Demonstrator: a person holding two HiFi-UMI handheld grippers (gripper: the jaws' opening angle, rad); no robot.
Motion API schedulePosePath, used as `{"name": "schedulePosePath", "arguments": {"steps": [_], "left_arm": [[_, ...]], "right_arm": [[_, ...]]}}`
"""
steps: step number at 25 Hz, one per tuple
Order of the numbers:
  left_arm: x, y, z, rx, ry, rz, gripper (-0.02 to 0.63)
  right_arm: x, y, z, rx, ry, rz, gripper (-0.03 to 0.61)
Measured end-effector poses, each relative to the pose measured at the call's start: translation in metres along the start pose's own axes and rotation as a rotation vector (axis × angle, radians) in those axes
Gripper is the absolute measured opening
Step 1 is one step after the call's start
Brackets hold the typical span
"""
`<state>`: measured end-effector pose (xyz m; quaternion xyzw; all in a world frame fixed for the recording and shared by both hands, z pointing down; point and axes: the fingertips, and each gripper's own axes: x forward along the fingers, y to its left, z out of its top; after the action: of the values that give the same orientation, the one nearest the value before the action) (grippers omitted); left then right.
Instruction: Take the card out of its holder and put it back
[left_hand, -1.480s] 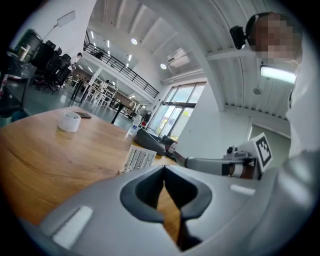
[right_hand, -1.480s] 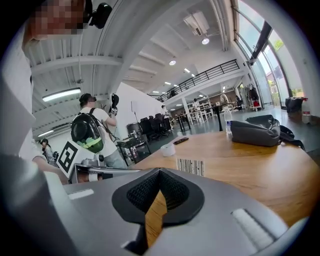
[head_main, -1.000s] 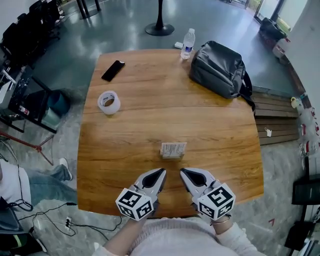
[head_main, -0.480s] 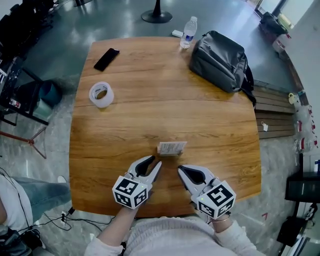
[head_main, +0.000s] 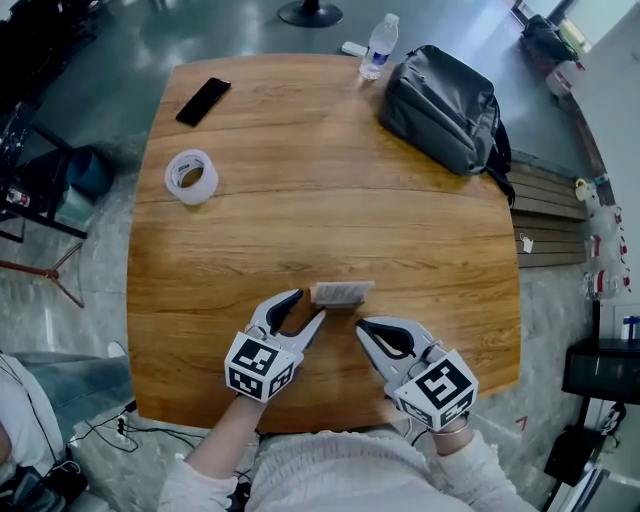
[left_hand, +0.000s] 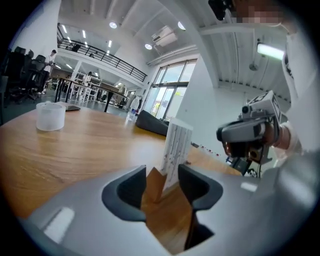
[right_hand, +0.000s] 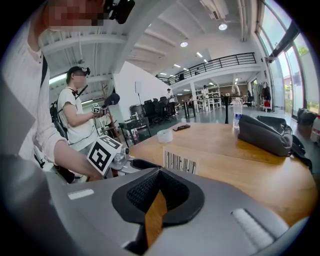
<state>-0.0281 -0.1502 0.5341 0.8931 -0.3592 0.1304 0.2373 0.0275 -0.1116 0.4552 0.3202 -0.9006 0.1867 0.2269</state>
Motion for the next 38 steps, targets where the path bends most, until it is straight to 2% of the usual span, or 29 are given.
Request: {"name": "schedulePosePath", "arguments": {"steps": [9, 13, 19, 23, 28, 33, 35, 38], "left_arm": [[0.009, -0.001, -0.002, 0.154, 0.066, -0.048, 0.196], [0.011, 0.001, -0.003, 0.158, 0.084, -0.054, 0.176], [0.011, -0.001, -0.008, 0.199, 0.113, -0.082, 0.148], [0.01, 0.001, -0.011, 0.208, 0.123, -0.087, 0.101], [0.011, 0.002, -0.011, 0.203, 0.122, -0.087, 0.098], [0.011, 0.001, -0.011, 0.2, 0.121, -0.09, 0.097], [0.011, 0.002, -0.011, 0.19, 0.12, -0.092, 0.097], [0.011, 0.002, -0.011, 0.182, 0.121, -0.092, 0.095]], "right_arm": [[0.007, -0.005, 0.0, -0.032, 0.032, 0.017, -0.005], [0.007, -0.012, 0.007, -0.117, 0.046, 0.005, -0.005], [0.009, -0.021, 0.019, -0.151, 0.038, 0.005, -0.005], [0.01, -0.027, 0.026, -0.256, 0.049, -0.011, -0.005], [0.009, -0.031, 0.043, -0.401, 0.054, -0.02, -0.005], [0.014, -0.029, 0.054, -0.554, 0.101, 0.002, 0.086], [0.022, -0.026, 0.055, -0.631, 0.119, 0.034, 0.095], [0.033, -0.025, 0.047, -0.755, 0.204, 0.076, 0.097]]}}
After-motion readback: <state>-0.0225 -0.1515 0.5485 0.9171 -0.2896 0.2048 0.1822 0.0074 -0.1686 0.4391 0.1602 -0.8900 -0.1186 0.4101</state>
